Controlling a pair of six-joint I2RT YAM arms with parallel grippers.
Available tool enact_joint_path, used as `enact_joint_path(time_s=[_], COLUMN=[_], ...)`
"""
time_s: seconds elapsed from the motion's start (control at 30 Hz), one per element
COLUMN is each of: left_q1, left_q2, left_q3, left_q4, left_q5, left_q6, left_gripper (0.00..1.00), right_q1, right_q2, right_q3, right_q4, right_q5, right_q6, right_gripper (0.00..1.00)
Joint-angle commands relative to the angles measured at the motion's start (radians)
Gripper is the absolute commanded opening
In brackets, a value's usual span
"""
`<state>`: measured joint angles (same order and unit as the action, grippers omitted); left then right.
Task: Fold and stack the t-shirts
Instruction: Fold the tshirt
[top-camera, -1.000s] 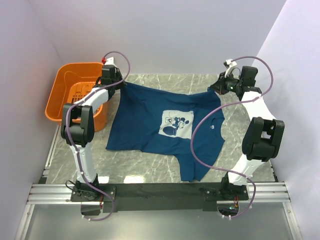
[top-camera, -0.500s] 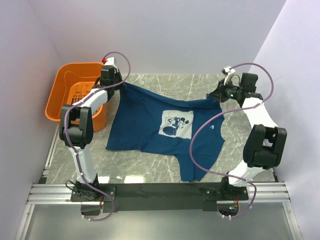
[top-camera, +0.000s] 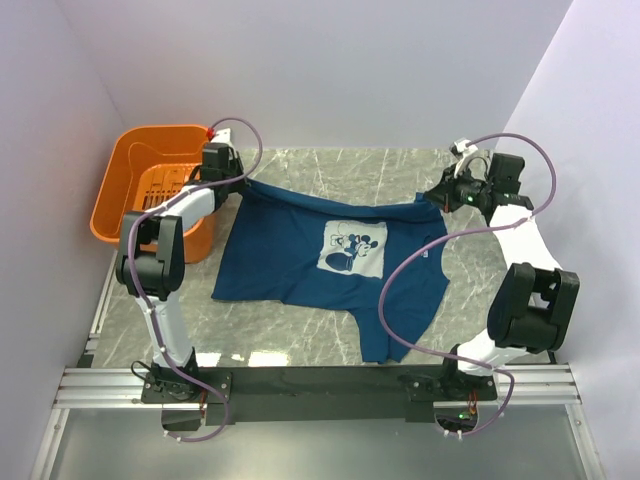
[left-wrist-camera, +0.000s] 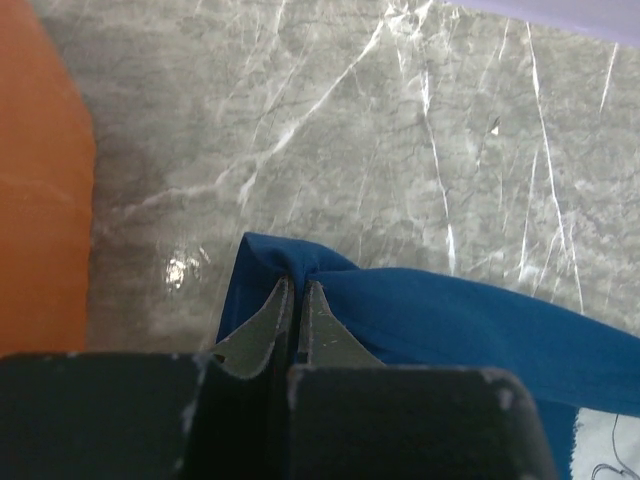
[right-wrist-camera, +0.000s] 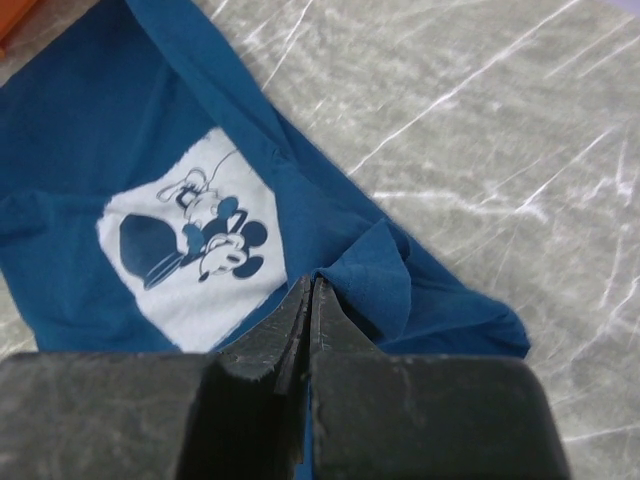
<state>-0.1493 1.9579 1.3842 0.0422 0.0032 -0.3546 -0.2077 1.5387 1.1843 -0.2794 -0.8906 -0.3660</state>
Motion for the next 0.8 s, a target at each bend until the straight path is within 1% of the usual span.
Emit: enact_joint_path(time_s=[0.0,0.23,0.53,0.77], left_q1=[0.005,0.005,0.002,0.001], left_q2=[-0.08,-0.093,-0.05,-0.03], left_q3=[-0.03,-0.037,0.015,0.042], left_q4=[0.048,0.045,0.042,0.035], left_q5=[0.0,-0.04,-0.025,-0.023], left_q6=[0.028,0.046,0.071,0.092], left_gripper=[0.0,0.0,0.01,0.01], right_q1=[-0.013,-0.015,-0.039,-0.045], right_q2=[-0.054,-0.083,-0.117,-0.121], right_q3=[-0.028,-0.063,-0.084,-0.11], right_q4=[-0.009,-0.021,-0.02,-0.04], right_q5=[-0.033,-0.041,-0.054,-0.053], right_q6=[-0.027,-0.039,-0.027,-0.05], right_gripper=[0.0,0.0,0.0,0.0])
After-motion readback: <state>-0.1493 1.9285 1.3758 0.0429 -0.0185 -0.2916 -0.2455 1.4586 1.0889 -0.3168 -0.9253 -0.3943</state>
